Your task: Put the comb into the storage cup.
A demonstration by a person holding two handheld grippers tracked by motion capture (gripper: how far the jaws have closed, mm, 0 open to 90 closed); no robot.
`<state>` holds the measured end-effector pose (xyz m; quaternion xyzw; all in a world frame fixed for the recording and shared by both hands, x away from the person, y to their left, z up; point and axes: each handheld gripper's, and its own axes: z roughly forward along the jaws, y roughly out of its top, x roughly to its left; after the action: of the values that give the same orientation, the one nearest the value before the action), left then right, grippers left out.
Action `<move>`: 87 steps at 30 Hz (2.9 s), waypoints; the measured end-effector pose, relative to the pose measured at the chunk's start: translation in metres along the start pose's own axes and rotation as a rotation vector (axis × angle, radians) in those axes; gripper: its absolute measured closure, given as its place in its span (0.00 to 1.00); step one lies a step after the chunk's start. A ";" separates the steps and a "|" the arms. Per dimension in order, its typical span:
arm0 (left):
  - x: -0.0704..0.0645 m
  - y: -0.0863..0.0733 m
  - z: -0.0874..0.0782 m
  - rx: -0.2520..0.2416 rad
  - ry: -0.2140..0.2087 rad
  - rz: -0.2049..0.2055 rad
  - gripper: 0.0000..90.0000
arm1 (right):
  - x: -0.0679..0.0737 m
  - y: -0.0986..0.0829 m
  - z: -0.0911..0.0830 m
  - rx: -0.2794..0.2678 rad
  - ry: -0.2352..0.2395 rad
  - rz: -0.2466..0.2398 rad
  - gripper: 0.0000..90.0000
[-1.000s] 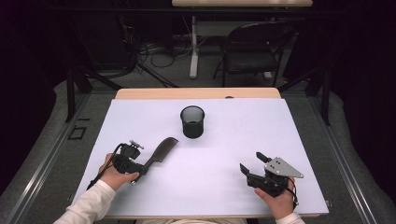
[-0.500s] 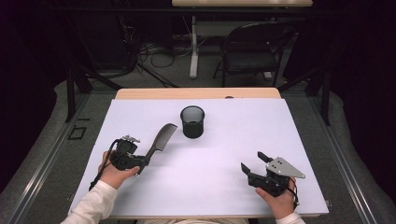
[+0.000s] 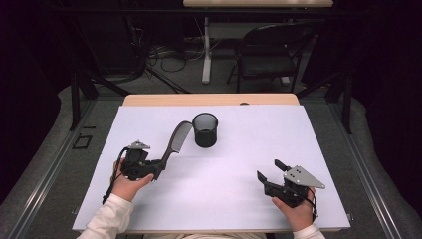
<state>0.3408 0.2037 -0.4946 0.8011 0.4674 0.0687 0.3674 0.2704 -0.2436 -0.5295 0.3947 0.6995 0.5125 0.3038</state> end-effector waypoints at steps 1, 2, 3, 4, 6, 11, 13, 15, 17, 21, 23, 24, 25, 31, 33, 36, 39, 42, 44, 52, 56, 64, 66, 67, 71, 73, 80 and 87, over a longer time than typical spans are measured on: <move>-0.001 0.000 -0.001 -0.013 0.006 0.005 0.81 | 0.000 0.000 0.001 -0.006 -0.002 -0.003 0.30; -0.002 0.001 -0.001 -0.027 0.009 0.009 0.81 | 0.000 0.000 0.003 -0.007 -0.003 -0.001 0.30; -0.002 0.001 -0.001 -0.027 0.009 0.009 0.81 | 0.000 0.000 0.003 -0.007 -0.003 -0.001 0.30; -0.004 0.002 -0.002 -0.057 0.004 0.012 0.81 | -0.001 0.001 0.006 -0.005 -0.003 -0.003 0.32; -0.004 0.002 -0.003 -0.082 0.014 0.020 0.81 | 0.000 0.001 0.008 -0.015 -0.013 -0.007 0.33; -0.004 0.002 -0.004 -0.143 0.013 0.023 0.81 | 0.001 0.000 0.007 -0.007 0.006 -0.002 0.34; -0.005 0.002 -0.003 -0.159 0.023 0.037 0.81 | 0.003 0.001 0.006 -0.008 0.020 0.004 0.34; -0.006 0.002 -0.002 -0.165 0.025 0.046 0.81 | 0.003 0.001 0.007 -0.004 0.026 0.006 0.34; -0.007 0.002 0.000 -0.185 0.028 0.055 0.81 | 0.004 0.002 0.007 -0.003 0.042 0.012 0.34; -0.010 0.003 0.004 -0.218 0.029 0.090 0.81 | 0.005 0.001 0.007 0.004 0.050 0.041 0.36; -0.013 0.003 0.005 -0.242 0.033 0.109 0.81 | 0.003 0.001 0.007 0.007 0.065 0.058 0.40; -0.013 0.003 0.005 -0.248 0.030 0.113 0.81 | 0.003 0.002 0.007 0.005 0.065 0.064 0.40; -0.013 0.003 0.005 -0.248 0.030 0.113 0.81 | 0.003 0.002 0.007 0.002 0.067 0.069 0.40; -0.017 0.001 0.003 -0.301 0.048 0.134 0.81 | 0.006 0.005 0.007 -0.012 0.095 0.080 0.42; -0.018 0.001 0.003 -0.307 0.053 0.137 0.81 | 0.007 0.005 0.009 -0.012 0.101 0.081 0.42; -0.020 -0.001 0.001 -0.329 0.050 0.122 0.81 | 0.008 0.006 0.012 0.004 0.089 0.090 0.41; -0.023 -0.004 0.002 -0.336 0.051 0.131 0.81 | 0.010 0.005 0.014 0.009 0.110 0.113 0.42; -0.026 -0.006 0.005 -0.335 0.053 0.141 0.81 | 0.012 0.006 0.016 -0.005 0.129 0.100 0.43; -0.029 -0.007 0.007 -0.338 0.049 0.150 0.81 | 0.011 0.007 0.016 -0.011 0.132 0.112 0.44; -0.040 -0.010 0.009 -0.360 0.040 0.189 0.81 | 0.012 0.020 0.018 -0.018 0.160 0.144 0.48; -0.042 -0.010 0.007 -0.370 0.030 0.191 0.81 | 0.020 0.031 0.021 -0.005 0.178 0.121 0.47; -0.047 -0.011 0.010 -0.366 0.023 0.203 0.81 | 0.033 0.049 0.032 0.036 0.202 0.098 0.40; -0.049 -0.012 0.012 -0.364 0.024 0.210 0.81 | 0.035 0.053 0.035 0.043 0.208 0.097 0.40; -0.049 -0.012 0.012 -0.364 0.024 0.210 0.81 | 0.035 0.053 0.035 0.043 0.208 0.097 0.40; -0.052 -0.013 0.013 -0.376 0.024 0.215 0.81 | 0.036 0.060 0.040 0.056 0.227 0.121 0.40; -0.052 -0.014 0.013 -0.375 0.024 0.216 0.81 | 0.036 0.062 0.040 0.057 0.227 0.125 0.40; -0.053 -0.015 0.015 -0.376 0.025 0.208 0.81 | 0.032 0.081 0.051 0.068 0.249 0.159 0.38; -0.053 -0.017 0.016 -0.377 0.021 0.192 0.81 | 0.032 0.095 0.059 0.074 0.275 0.184 0.36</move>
<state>0.3068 0.1578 -0.5049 0.7582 0.3716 0.1978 0.4979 0.3262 -0.1719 -0.4560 0.3941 0.7137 0.5613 0.1424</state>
